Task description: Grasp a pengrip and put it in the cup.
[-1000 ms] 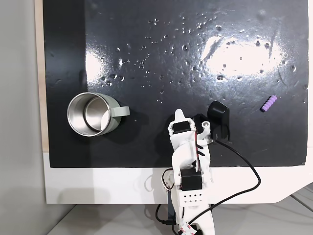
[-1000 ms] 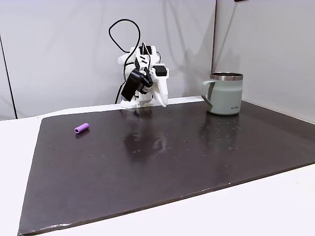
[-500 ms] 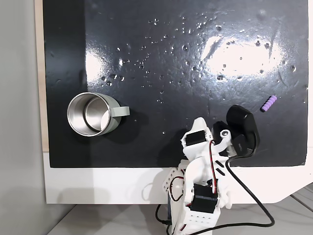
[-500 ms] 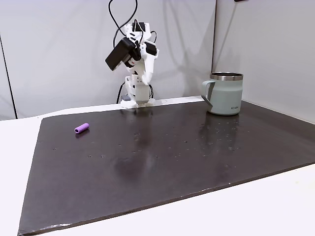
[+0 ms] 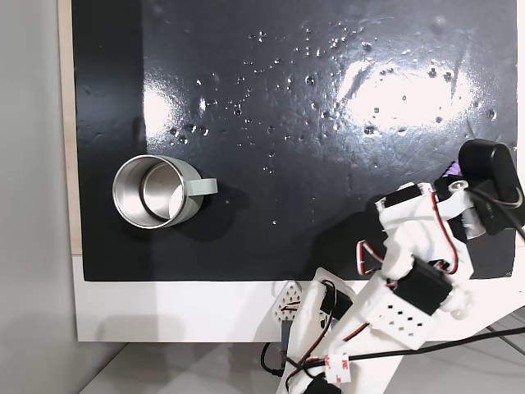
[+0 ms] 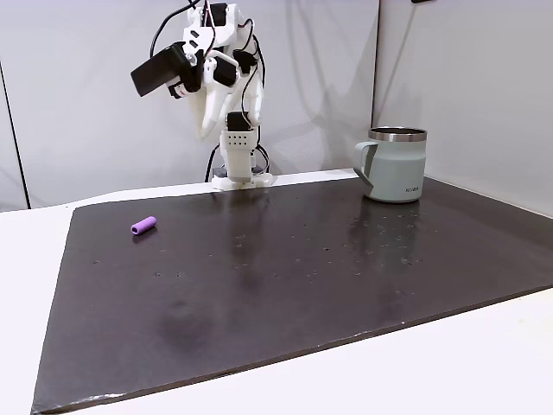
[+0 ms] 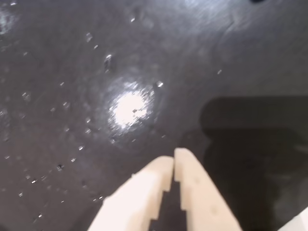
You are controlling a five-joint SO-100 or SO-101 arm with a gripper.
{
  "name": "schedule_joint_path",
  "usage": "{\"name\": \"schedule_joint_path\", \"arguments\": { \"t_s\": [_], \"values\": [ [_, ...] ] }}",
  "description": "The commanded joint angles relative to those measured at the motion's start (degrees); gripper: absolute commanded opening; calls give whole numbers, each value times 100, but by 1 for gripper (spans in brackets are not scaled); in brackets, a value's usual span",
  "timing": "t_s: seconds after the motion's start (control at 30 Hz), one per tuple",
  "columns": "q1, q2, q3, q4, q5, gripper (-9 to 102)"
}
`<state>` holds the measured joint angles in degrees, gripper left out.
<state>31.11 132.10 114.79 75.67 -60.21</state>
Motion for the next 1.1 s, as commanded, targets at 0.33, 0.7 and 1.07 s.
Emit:
{"name": "schedule_joint_path", "arguments": {
  "t_s": [0.33,0.7,1.07],
  "values": [
    [1107,-2531,-1960,-483,-1564,1],
    [1380,-3797,-2004,-1397,-2162,24],
    [1485,-4518,-2013,-1670,-2936,26]
  ]
}}
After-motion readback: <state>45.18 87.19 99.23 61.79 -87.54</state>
